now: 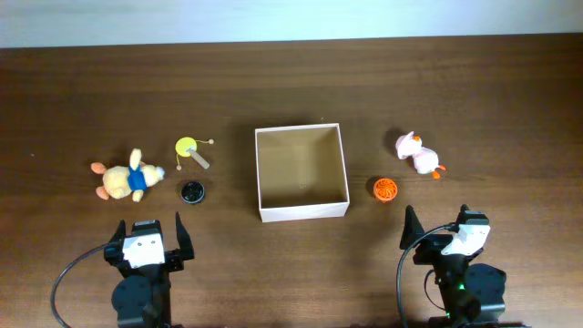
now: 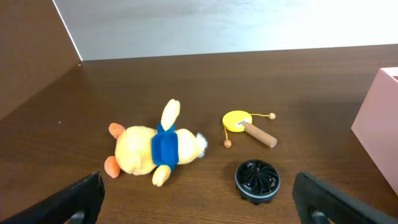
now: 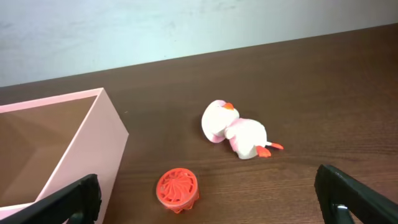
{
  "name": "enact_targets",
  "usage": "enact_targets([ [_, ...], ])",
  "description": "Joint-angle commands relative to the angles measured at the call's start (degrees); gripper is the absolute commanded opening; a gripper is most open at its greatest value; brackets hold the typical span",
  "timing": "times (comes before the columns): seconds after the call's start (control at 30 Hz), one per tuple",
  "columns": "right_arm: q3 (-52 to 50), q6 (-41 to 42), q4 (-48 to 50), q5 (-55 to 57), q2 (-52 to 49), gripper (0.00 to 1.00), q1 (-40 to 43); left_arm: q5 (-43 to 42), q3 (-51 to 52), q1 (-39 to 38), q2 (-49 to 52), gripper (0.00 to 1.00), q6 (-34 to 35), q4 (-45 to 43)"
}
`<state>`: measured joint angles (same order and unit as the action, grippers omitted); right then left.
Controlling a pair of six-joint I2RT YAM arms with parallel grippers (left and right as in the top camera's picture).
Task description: Pack container
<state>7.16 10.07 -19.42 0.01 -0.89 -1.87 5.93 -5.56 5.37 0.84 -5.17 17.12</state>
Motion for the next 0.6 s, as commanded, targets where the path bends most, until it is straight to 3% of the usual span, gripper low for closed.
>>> enact_targets([
  [0.0,-0.74,-0.61,-0.46,0.17,0.63,0.98,-0.33,-0.61,0.28,0.04,-0.44,0.99,-0.94,-0.11],
  [0.17,-0.72,-0.59,1.2,0.04,0.63,0.99,-0.33,-0.61,0.28,0.04,-0.44,0.99,-0.94,-0.11],
  [0.33,0.81,-0.66,-0.22,-10.49,0.22,0.99,-0.33,-0.59,0.28,0.04,-0.44,0.99,-0.94,-0.11],
  [0.57,14.8,-4.9,-9.53,-11.08,-9.7,0.99,-0.33,-0.59,0.28,0.04,-0.44,0.99,-0.94,-0.11],
])
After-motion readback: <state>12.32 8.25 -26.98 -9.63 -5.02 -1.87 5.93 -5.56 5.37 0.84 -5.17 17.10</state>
